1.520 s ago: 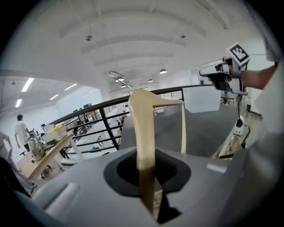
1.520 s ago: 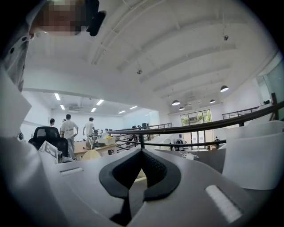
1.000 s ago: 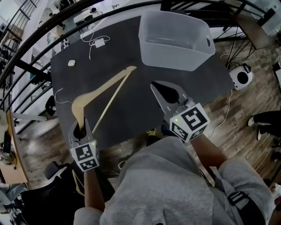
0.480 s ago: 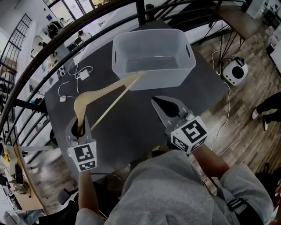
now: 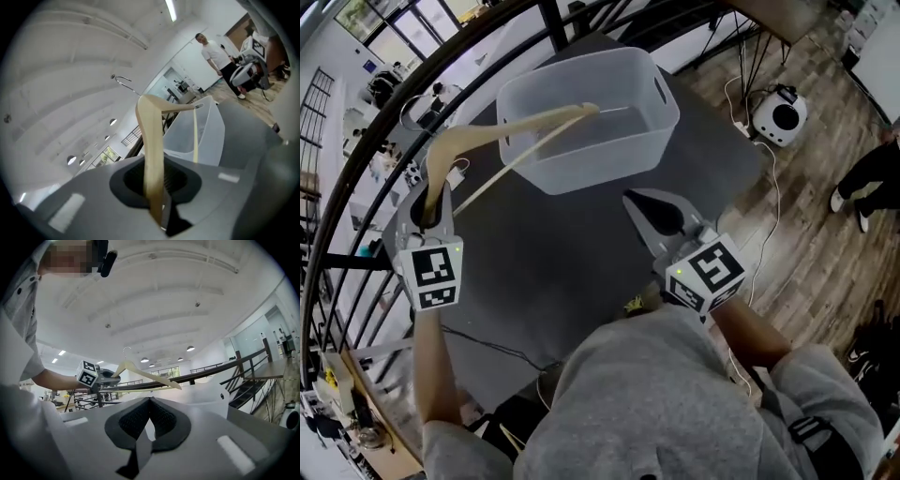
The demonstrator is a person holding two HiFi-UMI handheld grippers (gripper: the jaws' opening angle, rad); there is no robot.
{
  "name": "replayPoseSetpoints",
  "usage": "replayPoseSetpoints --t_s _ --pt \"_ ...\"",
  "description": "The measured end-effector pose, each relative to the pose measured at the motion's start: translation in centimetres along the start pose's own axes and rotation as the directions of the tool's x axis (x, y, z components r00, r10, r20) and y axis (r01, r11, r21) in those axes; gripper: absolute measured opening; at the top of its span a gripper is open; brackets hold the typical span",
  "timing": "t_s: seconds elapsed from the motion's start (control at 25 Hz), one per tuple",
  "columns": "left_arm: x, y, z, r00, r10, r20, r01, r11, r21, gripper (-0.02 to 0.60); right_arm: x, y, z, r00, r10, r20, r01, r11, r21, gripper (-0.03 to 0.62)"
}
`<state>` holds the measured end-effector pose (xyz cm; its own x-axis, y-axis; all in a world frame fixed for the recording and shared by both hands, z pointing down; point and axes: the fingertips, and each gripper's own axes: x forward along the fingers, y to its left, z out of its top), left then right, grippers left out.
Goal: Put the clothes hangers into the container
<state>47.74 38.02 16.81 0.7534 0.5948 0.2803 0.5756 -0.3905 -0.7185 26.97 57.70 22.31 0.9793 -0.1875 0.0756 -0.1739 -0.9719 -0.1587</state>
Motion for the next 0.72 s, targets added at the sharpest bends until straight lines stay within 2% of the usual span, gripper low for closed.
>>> replayPoseSetpoints --t_s 0.16,0.28,0.48,0.72 --pt "4.6 0.1 2.5 0.996 -0.08 0.044 0.075 0.991 0.114 0.051 -0.9 -2.2 0.2 0.998 -0.066 0.015 0.065 0.998 0.01 -0.003" --pt "8.3 -0.6 4.4 0.991 -0.129 0.045 0.116 0.969 0.22 0.052 -1.7 -3.9 0.1 0.993 -0.115 0.02 0.114 0.993 0.02 -0.003" --pt "13.5 -4.3 7.7 0.973 -0.226 0.046 0.194 0.911 0.364 0.052 -3.7 -6.6 -0.9 0.981 -0.194 0.01 0.194 0.98 0.051 -0.003" --pt "18.2 -8.6 9.4 0.952 -0.305 0.018 0.252 0.818 0.517 0.052 -5.0 -8.4 -2.0 0.966 -0.259 0.009 0.257 0.963 0.084 -0.003"
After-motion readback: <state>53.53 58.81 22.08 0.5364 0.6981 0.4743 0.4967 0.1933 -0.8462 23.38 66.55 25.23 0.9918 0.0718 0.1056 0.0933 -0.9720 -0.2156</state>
